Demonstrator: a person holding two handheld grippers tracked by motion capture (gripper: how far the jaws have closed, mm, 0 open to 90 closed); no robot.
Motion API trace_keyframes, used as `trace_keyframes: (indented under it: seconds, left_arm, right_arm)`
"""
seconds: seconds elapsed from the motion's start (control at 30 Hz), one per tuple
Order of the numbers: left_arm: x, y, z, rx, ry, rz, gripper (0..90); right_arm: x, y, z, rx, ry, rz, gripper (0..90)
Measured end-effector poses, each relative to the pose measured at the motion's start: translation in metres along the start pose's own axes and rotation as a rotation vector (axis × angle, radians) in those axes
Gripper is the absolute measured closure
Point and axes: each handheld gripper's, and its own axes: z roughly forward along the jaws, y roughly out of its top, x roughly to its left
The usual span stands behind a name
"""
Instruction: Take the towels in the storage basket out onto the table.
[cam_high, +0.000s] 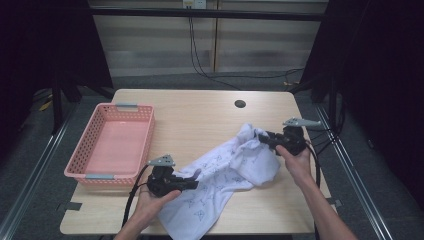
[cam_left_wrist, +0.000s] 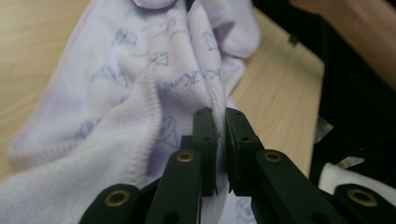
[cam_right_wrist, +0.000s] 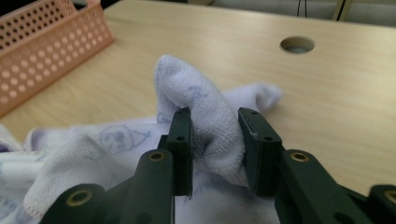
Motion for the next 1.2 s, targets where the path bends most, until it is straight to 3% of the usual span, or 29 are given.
trace_keyframes:
  seconds: [0.13,0.17,0.23,0.3,0.37,0.4,0.43,0.53,0.6,0.73,0.87,0.97,1.07,1.13,1.2]
  left_arm:
    - [-0.008,0.011,-0.012,-0.066,-0.024,0.017,84.0]
    - [-0.009,0.014,-0.015,-0.079,-0.012,0.022,84.0]
    - [-0.008,0.018,-0.020,-0.108,-0.026,0.023,84.0]
    - [-0.007,0.020,-0.023,-0.134,-0.004,0.023,84.0]
    - [-0.001,0.020,-0.021,-0.121,0.008,0.025,83.8]
    - [0.002,0.018,-0.019,-0.107,0.025,0.028,82.8]
    - [0.006,0.016,-0.015,-0.098,0.015,0.006,78.0]
    - [0.016,0.012,-0.006,-0.056,0.022,-0.019,65.6]
    - [0.019,0.010,-0.005,-0.040,0.025,-0.025,61.8]
    - [0.020,0.006,-0.007,-0.010,0.048,0.005,64.8]
    - [0.027,-0.002,-0.010,0.013,0.089,0.009,67.4]
    - [0.034,-0.007,-0.006,0.034,0.087,0.002,66.6]
    - [0.040,-0.012,0.005,0.077,0.084,-0.031,67.8]
    - [0.039,-0.017,0.015,0.137,0.103,-0.005,70.6]
    - [0.038,-0.020,0.025,0.165,0.099,-0.001,74.6]
  right_arm:
    - [-0.014,0.026,-0.009,-0.095,-0.005,0.046,67.5]
    - [-0.018,0.034,-0.009,-0.105,-0.005,0.051,67.5]
    - [-0.024,0.049,-0.007,-0.122,-0.027,0.055,67.7]
    - [-0.032,0.064,-0.005,-0.134,-0.044,0.060,67.7]
    - [-0.038,0.075,0.000,-0.145,-0.061,0.058,66.8]
    - [-0.040,0.078,0.004,-0.138,-0.063,0.054,64.2]
    - [-0.042,0.079,0.008,-0.124,-0.067,0.041,57.8]
    - [-0.040,0.069,0.021,-0.056,-0.099,0.019,43.7]
    - [-0.039,0.060,0.024,-0.042,-0.093,0.023,39.5]
    - [-0.031,0.042,0.019,-0.021,-0.044,0.027,37.7]
    - [-0.008,0.019,0.008,0.023,0.006,-0.027,36.8]
    - [0.012,-0.003,-0.002,0.045,0.065,-0.046,36.9]
    - [0.034,-0.028,-0.003,0.104,0.123,-0.067,37.1]
    - [0.048,-0.044,0.000,0.163,0.163,-0.099,36.9]
    - [0.061,-0.058,0.007,0.225,0.208,-0.109,36.3]
